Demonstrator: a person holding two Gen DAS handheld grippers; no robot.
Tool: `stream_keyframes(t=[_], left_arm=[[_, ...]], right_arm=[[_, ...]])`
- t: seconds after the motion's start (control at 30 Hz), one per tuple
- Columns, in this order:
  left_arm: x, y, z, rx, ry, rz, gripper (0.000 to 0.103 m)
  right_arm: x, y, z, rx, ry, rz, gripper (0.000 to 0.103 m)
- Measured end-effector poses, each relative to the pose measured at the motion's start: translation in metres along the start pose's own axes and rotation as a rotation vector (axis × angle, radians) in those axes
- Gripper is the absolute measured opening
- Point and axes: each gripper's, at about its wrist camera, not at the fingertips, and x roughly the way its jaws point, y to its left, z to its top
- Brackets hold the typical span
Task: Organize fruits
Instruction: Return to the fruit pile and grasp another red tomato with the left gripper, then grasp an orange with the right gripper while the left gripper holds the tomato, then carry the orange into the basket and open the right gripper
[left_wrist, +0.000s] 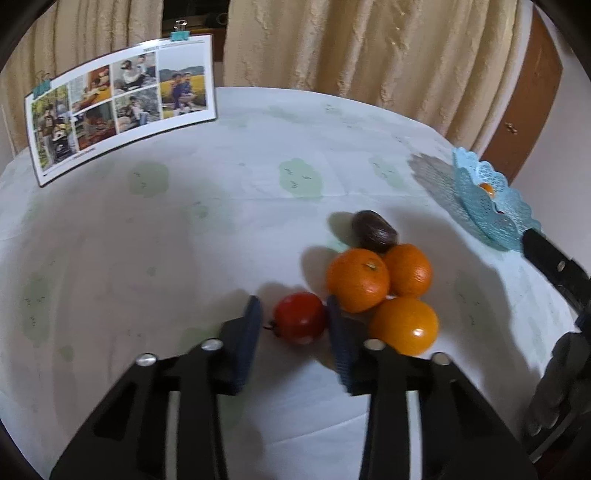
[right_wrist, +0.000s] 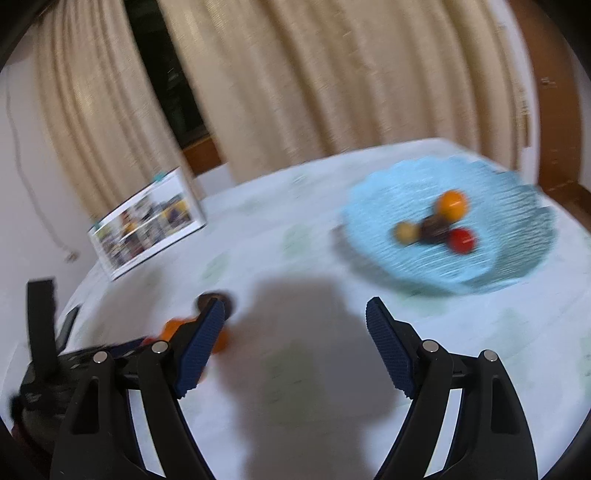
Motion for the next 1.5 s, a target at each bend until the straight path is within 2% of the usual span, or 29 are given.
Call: stream_keyframes(t=[0.2,0.37,0.6,0.83,1.0,1.2,1.37,1.5], left_arm=[[-0.009,0.003,0.002,-0.007,-0.037,0.0,0.031],[-0.024,0.013,0.007,-0.037,-0.093,0.042,0.031],[-0.031,0.022,0.008,-0.065,-0.118,0.065,0.031],[-0.033,0.024,0.006,-0.074,-0.124,0.059,0.031],[-0.033,0.024,0.006,-0.074,-0.124,0.06,0.031],[-0.033,0.024,0.006,-0.074,-0.121,0.068,0.031],[-0.033,0.023,0.006,-0.07,-0.12,0.076,0.031],[-0.033,0.021,0.007,-0.068,-0.119,0.083,0.031]], right_arm=[[0.02,0.039,-0.014,-0.06,0.122,0.121,0.081],[0.033,0.061,-0.024,-0.106,0.196,0.157,0.081],[0.054,0.077,-0.03,-0.133,0.286,0.188,0.054],[0.07,0.079,-0.033,-0.112,0.34,0.218,0.044],[0.062,0.079,-0.034,-0.122,0.327,0.22,0.044],[0.046,0.069,-0.026,-0.101,0.267,0.2,0.044],[0.024,0.048,-0.012,-0.069,0.176,0.141,0.044],[0.001,0.021,0.007,-0.035,0.063,0.042,0.044]])
